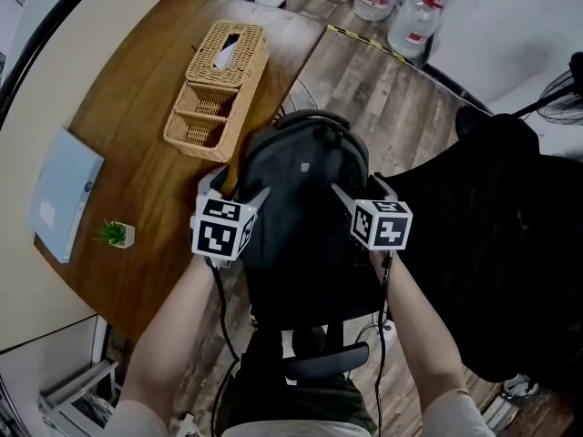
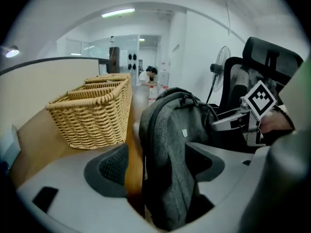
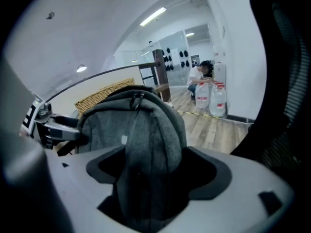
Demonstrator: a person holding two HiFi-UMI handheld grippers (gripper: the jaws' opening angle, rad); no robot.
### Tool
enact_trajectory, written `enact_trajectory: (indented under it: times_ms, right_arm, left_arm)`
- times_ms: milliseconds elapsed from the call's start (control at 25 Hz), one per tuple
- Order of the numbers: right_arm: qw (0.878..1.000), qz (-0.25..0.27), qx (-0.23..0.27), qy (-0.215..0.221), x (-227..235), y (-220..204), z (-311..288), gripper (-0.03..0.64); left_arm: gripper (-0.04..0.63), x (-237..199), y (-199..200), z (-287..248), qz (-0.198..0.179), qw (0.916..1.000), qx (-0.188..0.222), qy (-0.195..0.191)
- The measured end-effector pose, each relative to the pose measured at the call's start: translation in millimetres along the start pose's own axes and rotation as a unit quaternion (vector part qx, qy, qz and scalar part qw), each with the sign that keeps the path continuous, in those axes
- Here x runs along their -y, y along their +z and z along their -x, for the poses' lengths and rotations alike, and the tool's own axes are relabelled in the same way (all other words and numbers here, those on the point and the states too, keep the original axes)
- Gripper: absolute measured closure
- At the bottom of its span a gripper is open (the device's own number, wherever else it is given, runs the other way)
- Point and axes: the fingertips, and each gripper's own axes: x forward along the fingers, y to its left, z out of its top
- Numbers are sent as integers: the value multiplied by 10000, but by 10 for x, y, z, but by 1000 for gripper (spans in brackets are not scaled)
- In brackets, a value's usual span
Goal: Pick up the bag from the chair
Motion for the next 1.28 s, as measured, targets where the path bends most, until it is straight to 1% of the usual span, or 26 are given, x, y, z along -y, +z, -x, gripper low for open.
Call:
enact_trajectory:
  times_ms: [80,160,240,280,320,400,480,600,680,800,880,1000,1280]
  right_arm:
    - [10000,-27,7,-52,54,-26,-67,221]
    - [9999,-10,24,-146,108,-34,-90,252]
    - [9997,-2,5,-264,162,-40,-82,319]
    - [9995,-8,-21,-305,184,-44,-70,383]
    - [9995,-24,-45,-314,197,-46,-54,418]
    - [9996,-82,-51,-282,192,-54,0,458]
    - [9995,-138,8,-277,169,-77,92,503]
    - [9993,-291,100,-228,82,-126,294,534]
    - [9990,-401,138,-168,-3,-151,463,544]
    - [9987,-435,245,-141,-116,-173,756,548]
    - [9985,-408,352,-127,-200,-125,958,549]
    - [9979,-257,573,-124,-342,87,1278,549]
    - [9945,117,1000,-295,-577,778,2253,548]
  left_arm:
    - [317,-9,-9,-53,-151,9999,-35,31]
    - [395,-6,9,-85,-331,9994,-22,88]
    - [438,-1,26,-107,-439,9990,-52,111]
    - [447,-4,31,-111,-444,9989,-73,123]
    - [461,-8,33,-109,-392,9991,-76,130]
    - [492,0,26,-77,-192,9997,-20,115]
    - [502,35,13,-5,-109,9999,53,82]
    - [511,129,-14,168,-248,9995,131,114]
    - [514,207,-25,314,-315,9990,249,196]
    - [515,326,-45,560,-171,9991,361,158]
    - [517,373,-21,752,-190,9989,406,117]
    - [518,412,157,1087,-259,9980,572,77]
    - [518,620,860,1945,-265,9935,1105,-103]
